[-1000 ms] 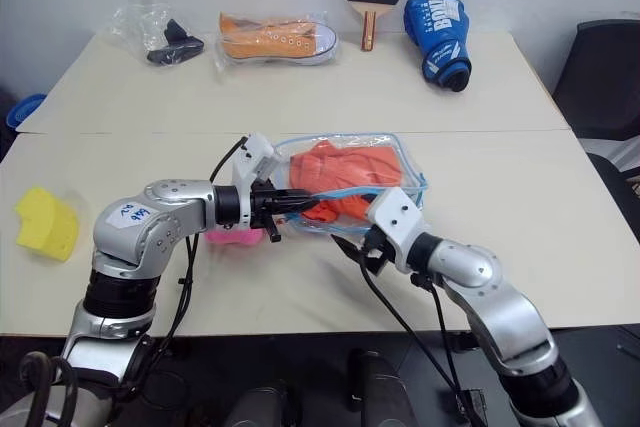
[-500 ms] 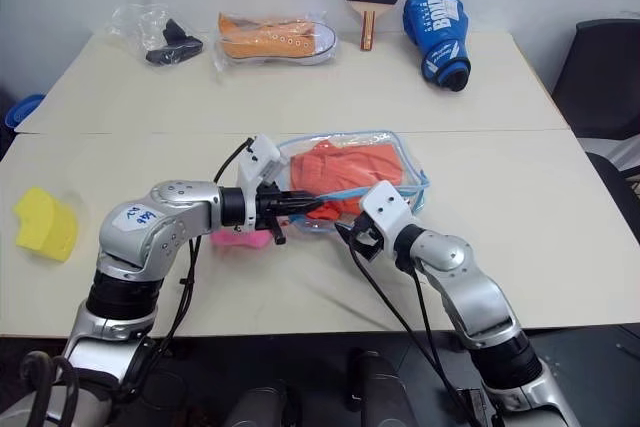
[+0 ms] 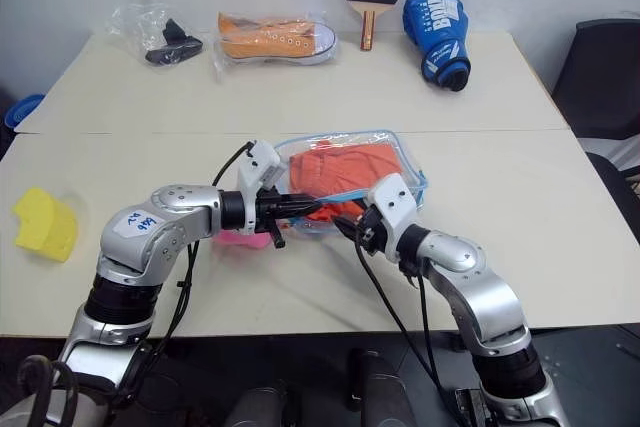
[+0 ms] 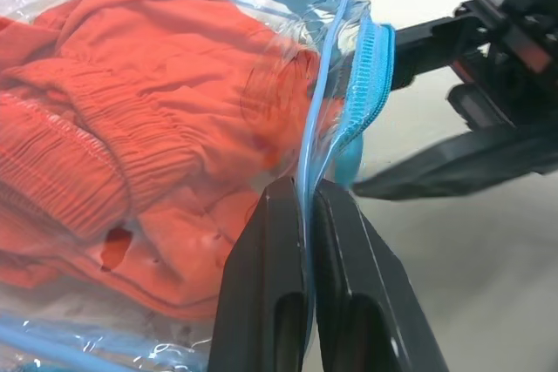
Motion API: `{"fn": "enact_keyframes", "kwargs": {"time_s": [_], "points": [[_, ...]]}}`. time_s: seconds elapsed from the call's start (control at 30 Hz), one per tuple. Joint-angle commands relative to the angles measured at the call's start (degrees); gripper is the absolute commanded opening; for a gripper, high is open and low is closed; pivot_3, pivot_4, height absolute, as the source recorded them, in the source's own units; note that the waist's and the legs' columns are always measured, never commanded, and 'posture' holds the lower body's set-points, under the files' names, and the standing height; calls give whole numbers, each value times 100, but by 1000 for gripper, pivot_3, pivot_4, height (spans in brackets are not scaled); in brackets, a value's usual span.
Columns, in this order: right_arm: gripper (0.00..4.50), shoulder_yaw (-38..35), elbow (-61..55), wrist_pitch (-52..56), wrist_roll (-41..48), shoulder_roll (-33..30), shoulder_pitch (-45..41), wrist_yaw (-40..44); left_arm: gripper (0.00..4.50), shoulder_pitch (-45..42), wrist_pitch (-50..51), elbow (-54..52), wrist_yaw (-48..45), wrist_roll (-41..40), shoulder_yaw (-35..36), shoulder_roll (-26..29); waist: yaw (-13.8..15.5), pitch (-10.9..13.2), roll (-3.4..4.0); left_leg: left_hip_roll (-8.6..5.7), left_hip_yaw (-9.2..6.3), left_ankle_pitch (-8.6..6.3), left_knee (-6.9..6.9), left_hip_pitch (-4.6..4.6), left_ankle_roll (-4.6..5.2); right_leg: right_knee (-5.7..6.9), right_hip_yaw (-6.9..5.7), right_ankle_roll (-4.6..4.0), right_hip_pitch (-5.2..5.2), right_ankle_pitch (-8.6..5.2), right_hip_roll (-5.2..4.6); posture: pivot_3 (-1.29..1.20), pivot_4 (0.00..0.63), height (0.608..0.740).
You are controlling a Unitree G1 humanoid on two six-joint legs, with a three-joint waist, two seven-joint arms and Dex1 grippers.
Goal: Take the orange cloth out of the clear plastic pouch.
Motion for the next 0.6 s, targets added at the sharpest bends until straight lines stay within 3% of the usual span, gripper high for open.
{"fn": "enact_keyframes", "kwargs": {"time_s": [0.03, 0.33, 0.6], "points": [[2551, 188, 157, -338, -775, -247, -165, -379, 193, 18, -128, -255, 8, -65, 29, 29, 1, 0, 0, 0, 0, 0, 0, 0, 0, 0, 0, 0, 0, 0, 0, 0, 150, 740], [2551, 1093, 849, -1272, -1947, -397, -366, -333, 193, -75, -132, -219, 28, -90, 3, -16, -3, 0, 0, -1, 1, 0, -4, 0, 0, -3, 1, -1, -1, -1, 1, 0, 150, 740], [2551, 1794, 1938, -1501, -3479, -318, -961, -852, 193, -193, -99, -173, 68, -138, 42, -94, -5, 0, 0, 1, 1, 1, -3, 0, -2, -4, 1, -1, -1, -1, 1, 0, 150, 740]]}}
